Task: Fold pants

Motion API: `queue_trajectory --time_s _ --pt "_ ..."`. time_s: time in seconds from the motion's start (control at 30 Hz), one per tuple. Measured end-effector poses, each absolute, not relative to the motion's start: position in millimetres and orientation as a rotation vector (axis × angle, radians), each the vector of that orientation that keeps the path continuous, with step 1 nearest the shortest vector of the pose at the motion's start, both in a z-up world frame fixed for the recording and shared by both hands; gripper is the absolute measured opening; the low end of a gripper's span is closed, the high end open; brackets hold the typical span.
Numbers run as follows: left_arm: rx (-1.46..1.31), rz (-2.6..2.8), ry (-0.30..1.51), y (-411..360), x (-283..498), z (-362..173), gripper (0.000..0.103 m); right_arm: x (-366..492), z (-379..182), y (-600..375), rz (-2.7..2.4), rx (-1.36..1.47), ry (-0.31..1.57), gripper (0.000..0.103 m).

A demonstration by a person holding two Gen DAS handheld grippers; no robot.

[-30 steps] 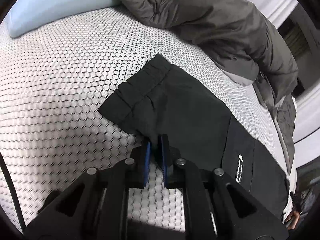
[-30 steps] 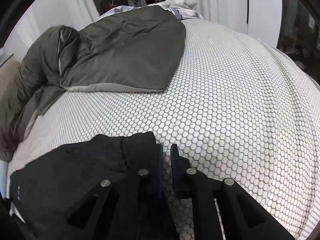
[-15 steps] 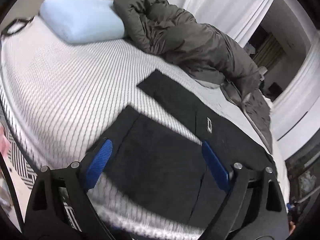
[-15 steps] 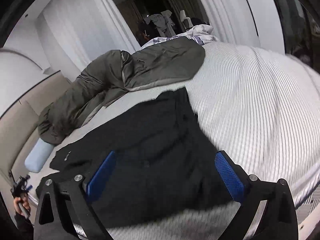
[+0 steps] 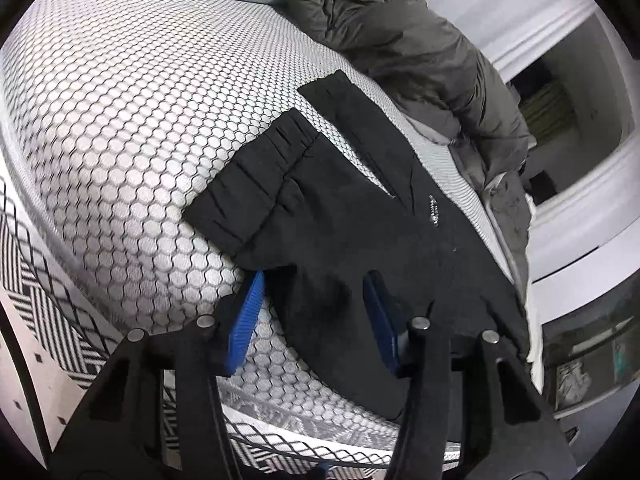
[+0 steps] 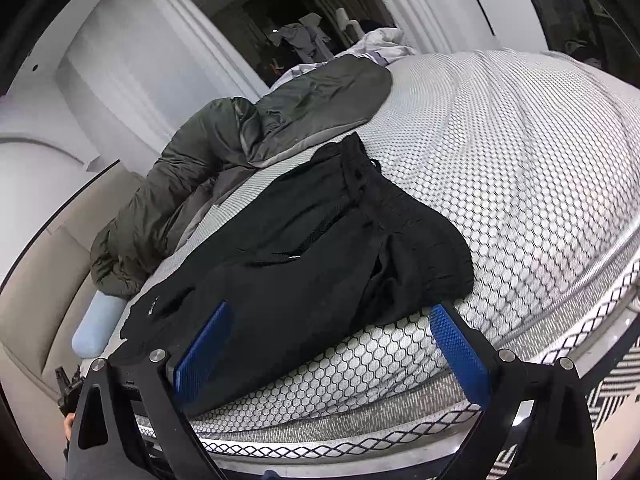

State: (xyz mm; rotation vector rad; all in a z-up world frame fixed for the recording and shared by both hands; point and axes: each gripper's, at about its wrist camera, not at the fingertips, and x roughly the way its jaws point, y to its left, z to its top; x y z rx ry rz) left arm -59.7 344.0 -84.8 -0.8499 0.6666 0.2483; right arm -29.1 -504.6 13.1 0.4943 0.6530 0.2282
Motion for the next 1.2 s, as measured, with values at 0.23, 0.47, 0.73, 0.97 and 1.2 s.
queue_trajectory --time_s 0.23,0.47,0.73,0.97,1.2 --pt "-0.83 0.211 0.665 334.5 -63.9 -86.8 0.048 -32.4 1.1 -502.4 0.264 0.521 0.697 0.101" --pt "-0.872 0.282 0.638 352.3 -35.4 -91.3 0.003 15.2 -27.3 -499.5 0.264 0.709 0.736 0.06" --pt "-0.821 0.303 0.539 348.0 -73.2 -73.1 0.001 -16.5 -28.8 -519.7 0.198 0.755 0.66 0.005" --pt "-0.837 0.286 0.523 356.7 -72.8 -66.9 0.001 -31.1 -10.6 -507.7 0.172 0.638 0.647 0.005" --pt "-0.77 0.25 0.439 362.2 -32.2 -4.1 0.001 -13.1 56.3 -485.0 0.139 0.586 0.451 0.005"
